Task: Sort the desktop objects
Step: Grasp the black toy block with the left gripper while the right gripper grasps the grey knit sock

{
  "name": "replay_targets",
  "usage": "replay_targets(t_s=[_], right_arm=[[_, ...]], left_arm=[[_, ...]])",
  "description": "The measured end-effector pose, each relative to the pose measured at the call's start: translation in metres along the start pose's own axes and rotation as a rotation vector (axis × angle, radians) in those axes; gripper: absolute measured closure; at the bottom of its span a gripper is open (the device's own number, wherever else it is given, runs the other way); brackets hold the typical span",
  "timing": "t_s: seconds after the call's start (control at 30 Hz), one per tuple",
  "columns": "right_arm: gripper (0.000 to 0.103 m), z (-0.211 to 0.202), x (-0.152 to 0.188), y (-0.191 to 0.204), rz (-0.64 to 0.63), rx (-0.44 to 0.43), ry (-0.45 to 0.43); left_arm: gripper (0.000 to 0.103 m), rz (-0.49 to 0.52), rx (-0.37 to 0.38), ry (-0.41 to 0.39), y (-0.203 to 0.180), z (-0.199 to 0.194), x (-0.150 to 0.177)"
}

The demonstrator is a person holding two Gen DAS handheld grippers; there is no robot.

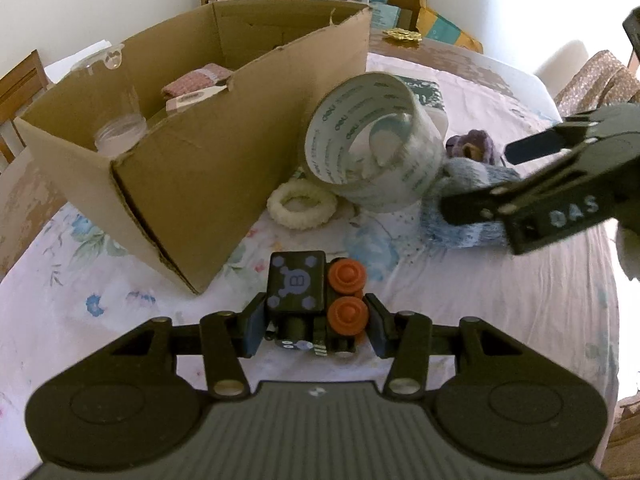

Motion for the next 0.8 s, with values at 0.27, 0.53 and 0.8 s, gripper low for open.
replay_targets(t_s=[0.27,0.53,0.8], right_arm=[[0.0,0.001,0.028,-0.005,-0.013,-0.053,0.092],[0.0,0.004,0.035,0.0,-0.079,0.002,0.066],[0.0,-0.005,0.031,0.001,-0.081,-0.033,0.045]], left_arm=[[0.054,-0.001,0.003,-0.001,0.002,0.001,-0.001],[0.049,0.011,-0.004,-0.007,-0.001,0.003,-0.004],[0.042,0.005,-0.009,-0.01,0.001,0.006,-0.007]])
Point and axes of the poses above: each gripper's, at about its wrist camera, not at the fingertips, and z roughly the way its jaws point, y to its left, x to its underside, the point moved 8 cm from there along z, roughly the way its jaws point, and after that the axes turned 3 degrees about -z, right-handed, at the moved point
